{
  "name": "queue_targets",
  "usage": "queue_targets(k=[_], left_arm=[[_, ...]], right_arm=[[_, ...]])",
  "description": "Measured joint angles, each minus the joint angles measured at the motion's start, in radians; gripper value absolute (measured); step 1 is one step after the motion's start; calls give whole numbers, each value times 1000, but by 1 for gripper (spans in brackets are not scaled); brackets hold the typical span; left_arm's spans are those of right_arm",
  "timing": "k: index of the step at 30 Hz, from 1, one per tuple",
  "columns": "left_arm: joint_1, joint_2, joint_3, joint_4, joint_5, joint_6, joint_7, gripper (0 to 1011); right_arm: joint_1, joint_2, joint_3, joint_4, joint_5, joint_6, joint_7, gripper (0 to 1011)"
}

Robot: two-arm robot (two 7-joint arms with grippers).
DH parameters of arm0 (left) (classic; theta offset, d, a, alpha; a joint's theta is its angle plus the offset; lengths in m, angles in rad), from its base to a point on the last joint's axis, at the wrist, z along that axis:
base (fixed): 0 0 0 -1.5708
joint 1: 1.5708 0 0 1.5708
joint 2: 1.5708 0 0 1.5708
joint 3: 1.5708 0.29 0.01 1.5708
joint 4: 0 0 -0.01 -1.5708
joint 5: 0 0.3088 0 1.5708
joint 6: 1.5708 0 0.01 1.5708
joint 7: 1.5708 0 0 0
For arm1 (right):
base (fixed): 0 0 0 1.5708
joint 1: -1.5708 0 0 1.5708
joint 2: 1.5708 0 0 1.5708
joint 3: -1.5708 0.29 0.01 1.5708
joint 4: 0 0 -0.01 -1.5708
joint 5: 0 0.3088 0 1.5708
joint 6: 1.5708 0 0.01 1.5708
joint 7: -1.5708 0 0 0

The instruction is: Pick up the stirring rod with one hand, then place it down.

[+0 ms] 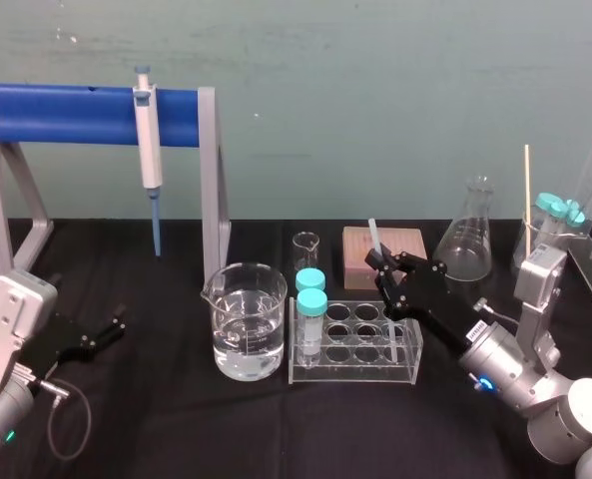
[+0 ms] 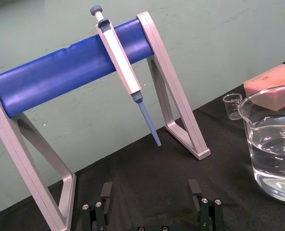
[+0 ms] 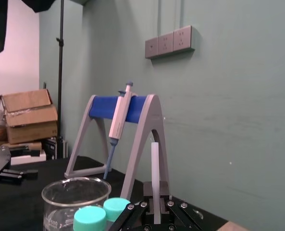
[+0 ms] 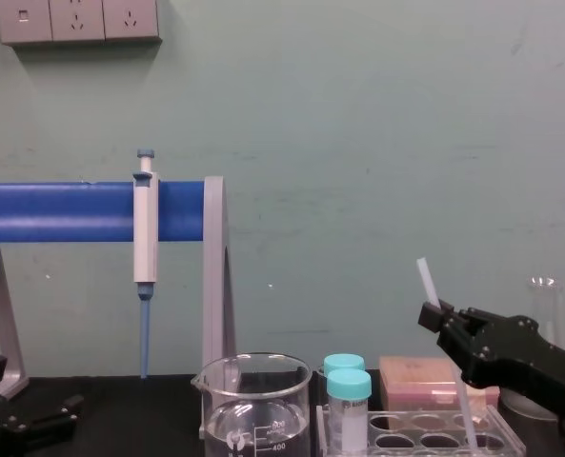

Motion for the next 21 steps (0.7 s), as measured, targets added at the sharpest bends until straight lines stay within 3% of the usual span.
queue_targets(k=[11, 21], left_arm=[[0, 0, 0, 0, 0, 0, 0, 1000], [0, 0, 0, 0, 0, 0, 0, 1000]], right_arm=[[0, 5, -6, 4, -24, 35, -23, 66], [0, 5, -6, 3, -24, 34, -23, 66]])
